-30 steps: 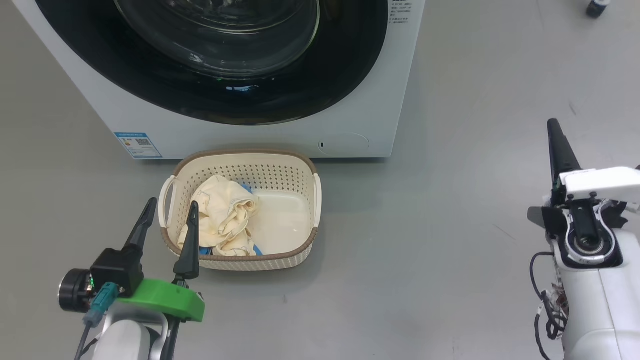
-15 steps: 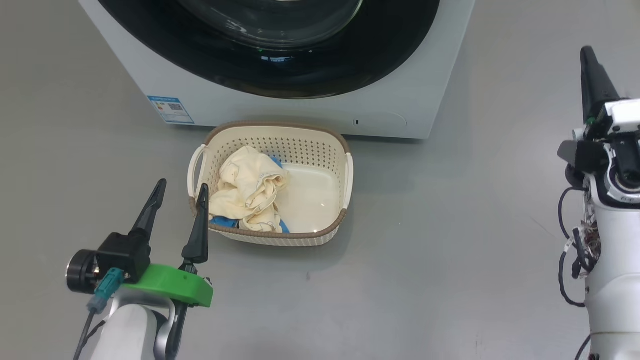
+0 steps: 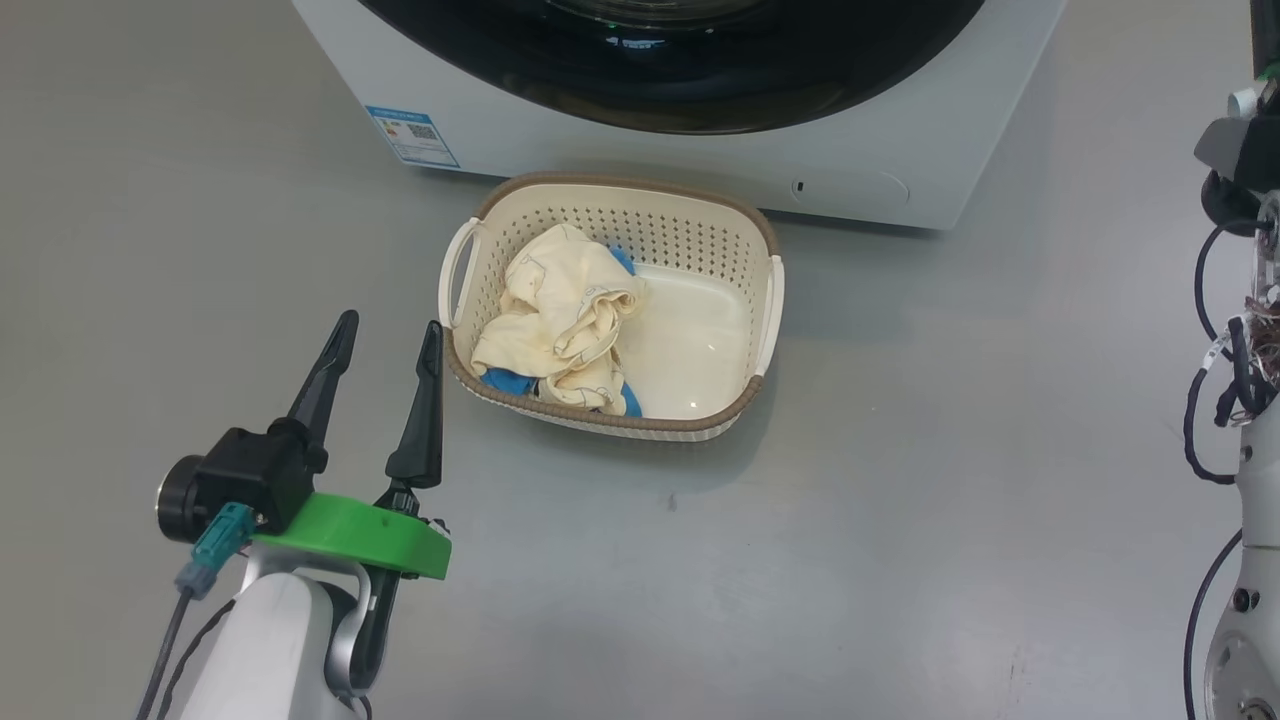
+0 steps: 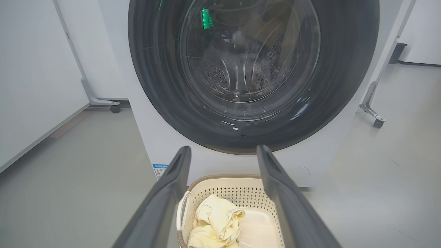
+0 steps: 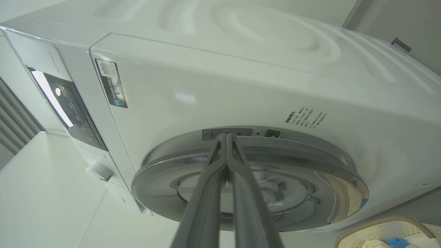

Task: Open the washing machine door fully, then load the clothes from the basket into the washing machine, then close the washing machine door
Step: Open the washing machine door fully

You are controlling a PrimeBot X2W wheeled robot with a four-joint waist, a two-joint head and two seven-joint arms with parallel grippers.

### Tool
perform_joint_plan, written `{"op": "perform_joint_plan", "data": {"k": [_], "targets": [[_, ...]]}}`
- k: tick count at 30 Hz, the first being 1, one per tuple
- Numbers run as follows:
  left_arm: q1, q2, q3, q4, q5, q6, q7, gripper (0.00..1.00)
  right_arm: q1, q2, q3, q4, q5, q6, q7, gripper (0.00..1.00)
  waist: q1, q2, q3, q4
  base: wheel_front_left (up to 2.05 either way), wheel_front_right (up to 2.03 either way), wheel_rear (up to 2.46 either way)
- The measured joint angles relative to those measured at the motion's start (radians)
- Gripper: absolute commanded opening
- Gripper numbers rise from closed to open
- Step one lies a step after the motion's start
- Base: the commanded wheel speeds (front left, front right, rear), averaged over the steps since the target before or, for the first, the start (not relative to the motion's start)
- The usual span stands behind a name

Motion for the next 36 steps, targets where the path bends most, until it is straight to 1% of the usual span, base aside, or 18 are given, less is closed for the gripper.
{"op": "perform_joint_plan", "data": {"k": [9,13,16,19,23,36], "targets": [[-0.021,-0.003,-0.027,-0.016,-0.028,0.005,0.0,1.0,-0.123,-0.036,0.015,0.044,-0.022,-0.058,0.02,0.0,0.0,0.0,0.054,0.049,0.0,0.0,0.0],[-0.036,-0.005,-0.049,-0.023,-0.036,0.012,0.0,1.0,-0.183,-0.06,0.037,0.069,-0.045,-0.074,0.034,0.0,0.0,0.0,0.079,0.068,0.0,0.0,0.0],[-0.041,-0.007,-0.055,-0.027,-0.044,0.012,0.0,1.0,-0.203,-0.071,0.05,0.084,-0.055,-0.08,0.045,0.0,0.0,0.0,0.09,0.078,0.0,0.0,0.0],[-0.046,-0.007,-0.065,-0.029,-0.05,0.013,0.0,1.0,-0.235,-0.077,0.074,0.105,-0.066,-0.095,0.066,0.0,0.0,0.0,0.108,0.092,0.0,0.0,0.0],[-0.056,-0.008,-0.079,-0.035,-0.059,0.022,0.0,1.0,-0.28,-0.085,0.099,0.134,-0.073,-0.105,0.1,0.0,0.0,0.0,0.131,0.109,0.0,0.0,0.0],[-0.082,-0.01,-0.113,-0.05,-0.097,0.041,0.0,1.0,-0.394,-0.115,0.109,0.219,-0.075,-0.121,0.152,0.0,-0.0001,0.0,0.192,0.151,0.0,0.0,0.0]]}}
